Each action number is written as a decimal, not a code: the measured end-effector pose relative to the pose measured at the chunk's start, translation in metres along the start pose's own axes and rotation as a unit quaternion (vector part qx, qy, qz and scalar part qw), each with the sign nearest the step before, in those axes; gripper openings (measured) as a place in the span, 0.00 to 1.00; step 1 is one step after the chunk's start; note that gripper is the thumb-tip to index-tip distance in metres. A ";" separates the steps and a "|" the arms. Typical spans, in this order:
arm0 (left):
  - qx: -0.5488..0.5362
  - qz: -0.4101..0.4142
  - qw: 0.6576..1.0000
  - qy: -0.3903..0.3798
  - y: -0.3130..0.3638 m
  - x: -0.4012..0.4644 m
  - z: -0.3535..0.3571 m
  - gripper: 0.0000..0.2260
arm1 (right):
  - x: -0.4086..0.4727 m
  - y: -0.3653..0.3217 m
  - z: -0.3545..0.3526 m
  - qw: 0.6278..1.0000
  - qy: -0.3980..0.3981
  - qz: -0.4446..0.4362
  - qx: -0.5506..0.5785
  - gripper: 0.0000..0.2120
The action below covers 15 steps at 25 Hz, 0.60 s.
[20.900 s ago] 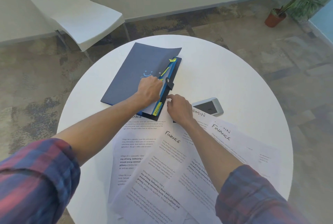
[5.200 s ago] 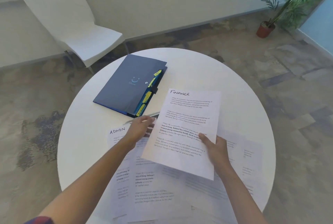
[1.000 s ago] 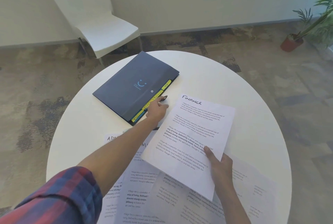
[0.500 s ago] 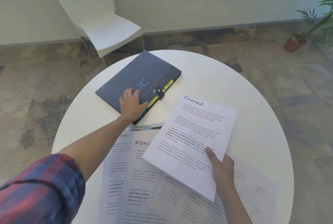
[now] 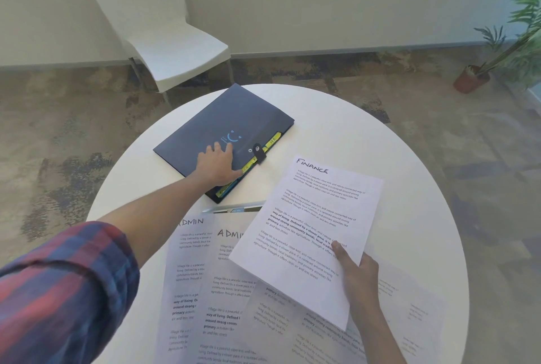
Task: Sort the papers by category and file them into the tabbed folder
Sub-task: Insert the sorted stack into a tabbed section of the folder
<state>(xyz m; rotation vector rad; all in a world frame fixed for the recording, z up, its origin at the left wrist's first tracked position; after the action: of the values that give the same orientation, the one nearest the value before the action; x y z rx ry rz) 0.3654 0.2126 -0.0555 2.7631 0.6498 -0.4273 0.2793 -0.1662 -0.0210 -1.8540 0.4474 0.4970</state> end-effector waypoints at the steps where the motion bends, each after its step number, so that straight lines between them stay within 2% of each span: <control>1: 0.025 0.024 0.999 -0.001 0.005 -0.001 -0.003 0.36 | 0.000 0.001 0.000 1.000 0.000 0.001 -0.002 0.11; 3: 0.044 0.054 0.998 0.004 0.015 -0.003 -0.010 0.30 | -0.001 0.001 0.000 1.000 0.001 0.000 -0.002 0.11; 7: 0.043 0.046 0.998 -0.002 0.020 -0.006 -0.017 0.16 | -0.003 -0.004 0.000 1.000 0.000 -0.012 0.004 0.09; 8: 0.052 0.052 0.997 -0.004 0.018 -0.006 -0.017 0.17 | -0.003 -0.005 -0.001 1.000 0.001 -0.014 0.004 0.09; 12: 0.055 0.118 0.991 0.015 0.014 -0.012 -0.022 0.32 | -0.003 -0.004 -0.001 1.000 0.000 -0.012 0.005 0.09; 15: 0.082 0.171 0.981 0.042 0.017 -0.019 -0.030 0.33 | -0.003 -0.005 0.000 1.000 -0.001 -0.016 0.009 0.07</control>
<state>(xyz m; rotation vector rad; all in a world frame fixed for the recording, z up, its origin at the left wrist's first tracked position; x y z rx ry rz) 0.3635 0.2007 -0.0179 2.9815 0.1517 -0.3016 0.2792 -0.1644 -0.0150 -1.8402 0.4177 0.4718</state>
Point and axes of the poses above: each hand's wrist, its own x-axis towards the middle knuckle, its own z-axis out of the palm, y = z × x, the point moved 5 cm from there along x, towards the middle knuckle, and after that the axes turned 12 degrees about -x, right-handed, at the moved point
